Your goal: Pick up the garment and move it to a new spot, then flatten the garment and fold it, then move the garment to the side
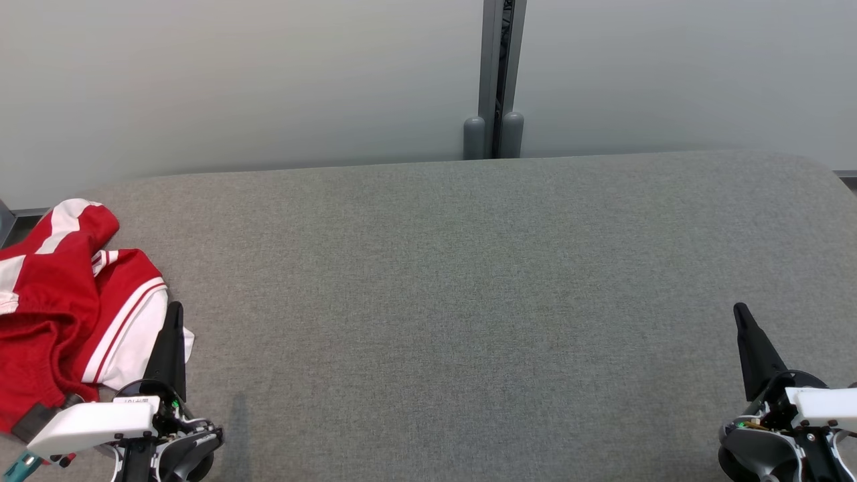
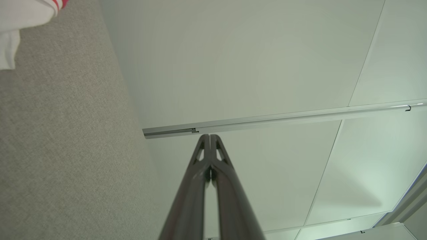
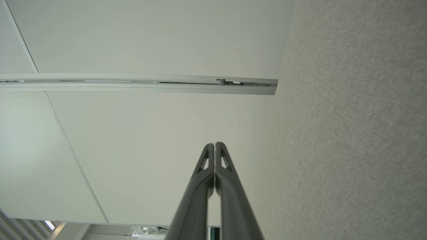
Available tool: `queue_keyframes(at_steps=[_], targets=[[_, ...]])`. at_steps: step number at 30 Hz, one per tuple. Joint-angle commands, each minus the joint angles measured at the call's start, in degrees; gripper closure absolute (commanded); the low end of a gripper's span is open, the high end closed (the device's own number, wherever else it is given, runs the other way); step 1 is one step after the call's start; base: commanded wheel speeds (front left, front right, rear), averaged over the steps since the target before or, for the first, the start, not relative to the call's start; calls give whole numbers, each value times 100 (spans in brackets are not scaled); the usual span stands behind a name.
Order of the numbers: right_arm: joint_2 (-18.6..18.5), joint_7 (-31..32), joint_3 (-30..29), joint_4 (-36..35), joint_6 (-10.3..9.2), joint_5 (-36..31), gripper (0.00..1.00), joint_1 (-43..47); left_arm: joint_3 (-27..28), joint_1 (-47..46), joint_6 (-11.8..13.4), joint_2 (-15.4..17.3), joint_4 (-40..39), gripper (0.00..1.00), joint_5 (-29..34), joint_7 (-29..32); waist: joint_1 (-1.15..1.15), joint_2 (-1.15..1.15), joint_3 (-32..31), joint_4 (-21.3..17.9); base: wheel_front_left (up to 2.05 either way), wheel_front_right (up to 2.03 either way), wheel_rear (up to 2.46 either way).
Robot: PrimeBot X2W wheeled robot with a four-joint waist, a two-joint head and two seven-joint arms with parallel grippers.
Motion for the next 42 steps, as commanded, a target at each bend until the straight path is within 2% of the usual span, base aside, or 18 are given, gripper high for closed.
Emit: queue_keyframes(at_steps=[1, 5, 6, 10, 25, 32, 37, 42], targets=[[-26, 14, 3, -11, 3, -17, 100, -55, 15, -74, -5, 15, -13, 100, -4, 14, 0, 0, 0, 0, 0, 0, 0], [-26, 14, 3, -11, 3, -17, 100, -55, 15, -74, -5, 15, -13, 100, -4, 14, 0, 0, 0, 0, 0, 0, 0], [4, 0, -1, 13, 0, 0, 0, 10, -2, 10, 0, -1, 16, 0, 0, -1, 0, 0, 0, 0, 0, 0, 0], [95, -10, 20, 184, -8, -2, 0, 189, -18, 221, 4, -63, 197, 0, 2, -10, 0, 0, 2, 1, 0, 0, 0], [71, -413, 285, -180, -6, -116, 0, 126, -176, 162, 3, 4, -28, 0, 197, -387, 0, 0, 10, 15, 0, 0, 0], [60, -590, 326, -374, -5, -622, 0, 57, -212, 120, 2, 70, -114, 0, 675, -588, 0, 0, 10, 20, 0, 0, 0], [53, -708, 441, -505, -4, -1028, 0, 20, -239, 94, 2, 91, -234, 0, 1258, -708, 0, 0, 4, 37, 0, 0, 0], [46, -820, 620, -600, -4, -1790, 0, -14, -313, 99, 1, 91, -313, 0, 1839, -819, 0, 0, -5, 52, 0, 0, 0]])
